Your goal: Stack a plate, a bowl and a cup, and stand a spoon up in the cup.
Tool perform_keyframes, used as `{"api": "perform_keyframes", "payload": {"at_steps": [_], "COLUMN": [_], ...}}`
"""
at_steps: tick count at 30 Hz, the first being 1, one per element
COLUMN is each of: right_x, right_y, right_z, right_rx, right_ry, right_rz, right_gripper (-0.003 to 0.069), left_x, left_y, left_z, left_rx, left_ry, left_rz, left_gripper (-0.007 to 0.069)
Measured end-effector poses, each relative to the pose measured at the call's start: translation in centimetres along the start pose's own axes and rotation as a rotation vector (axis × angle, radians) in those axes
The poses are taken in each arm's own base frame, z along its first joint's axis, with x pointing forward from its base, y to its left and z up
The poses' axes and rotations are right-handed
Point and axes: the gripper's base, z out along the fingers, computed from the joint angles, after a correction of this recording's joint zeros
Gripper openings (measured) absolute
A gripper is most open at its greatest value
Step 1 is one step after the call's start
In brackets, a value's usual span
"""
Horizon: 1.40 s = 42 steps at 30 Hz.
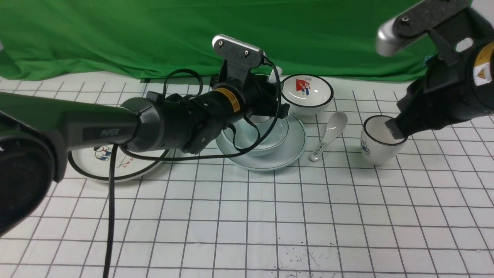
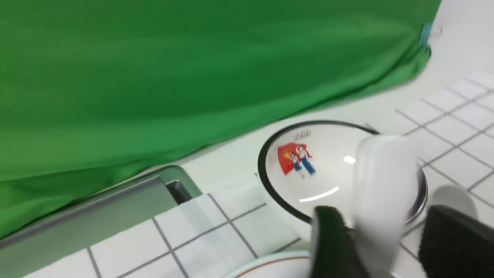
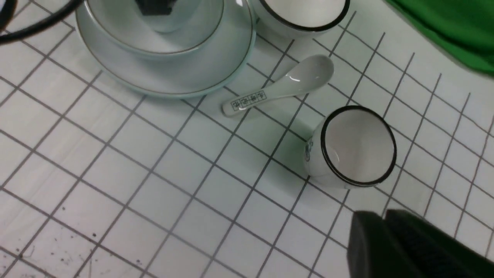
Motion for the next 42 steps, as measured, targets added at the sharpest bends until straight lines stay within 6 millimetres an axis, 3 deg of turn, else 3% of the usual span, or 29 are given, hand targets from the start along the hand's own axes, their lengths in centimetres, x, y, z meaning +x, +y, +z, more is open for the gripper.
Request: {"api": "perform_keyframes", "payload": {"at_steps": [3,6,8,9,10,11,13,17,18,19,20,23,26,27,31,37,42], "right_x": [0.8,2.6,3.5,5.3,5.6,7.4,8.8,13.7,13.8,15.4,15.8,18.0,18.6,19.1,20.8,24.2,25.4], "right_y": [-0.4,-1.1,-1.3,-1.3,-1.3,-1.1,-0.9,0.5,0.6,1.2,1.4,2.9,3.6,4.1,5.4,7.0,7.2], "right_z": [-2.0,-5.4,-6.8,-8.2,-8.7,-9.9,-10.6,-11.2,-11.2,-10.7,-10.2,-8.0,-6.8,-5.7,-3.0,0.4,1.3], "right_rx": [0.010,0.025,0.030,0.026,0.026,0.019,0.010,-0.017,-0.020,-0.024,-0.027,-0.040,-0.050,-0.059,-0.088,-0.124,-0.126], "right_ry": [0.009,0.033,0.020,0.018,0.006,-0.022,-0.055,-0.277,-0.289,-0.407,-0.408,-0.611,-0.704,-0.740,-0.778,-0.667,-0.541], "right_rz": [0.007,0.011,0.016,0.017,0.020,0.032,0.042,0.092,0.096,0.127,0.127,0.142,0.138,0.132,0.122,0.116,0.109], "right_gripper": [0.0083,0.0080,0.0076,0.0048,0.0043,0.0016,0.0009,0.0008,0.0008,0.0008,0.0008,0.0008,0.0009,0.0010,0.0010,0.0014,0.0021], "left_x": [-1.7,-6.0,-7.5,-9.8,-10.5,-12.3,-13.3,-17.1,-17.3,-17.7,-17.9,-17.2,-16.5,-15.4,-12.2,-7.3,-4.3], "left_y": [0.0,0.1,0.2,0.4,0.4,0.6,0.7,0.5,0.4,0.1,0.0,-0.7,-1.0,-1.3,-1.8,-2.3,-2.4], "left_z": [-0.9,-3.8,-5.1,-7.7,-8.3,-11.0,-12.7,-20.5,-20.9,-23.7,-24.0,-28.6,-30.9,-32.5,-35.7,-38.7,-38.9], "left_rx": [-0.005,-0.027,-0.041,-0.078,-0.083,-0.117,-0.136,-0.173,-0.174,-0.164,-0.163,-0.140,-0.133,-0.128,-0.117,-0.114,-0.111], "left_ry": [-0.003,-0.009,0.004,0.054,0.048,0.099,0.119,0.077,0.067,0.013,0.003,-0.125,-0.194,-0.232,-0.279,-0.285,-0.244], "left_rz": [0.011,0.045,0.054,0.066,0.067,0.084,0.092,0.109,0.109,0.091,0.088,0.072,0.072,0.071,0.052,0.041,0.035], "left_gripper": [0.0373,0.0394,0.0387,0.0355,0.0344,0.0290,0.0247,0.0038,0.0030,-0.0018,-0.0020,-0.0035,-0.0034,-0.0034,-0.0034,-0.0034,-0.0034]}}
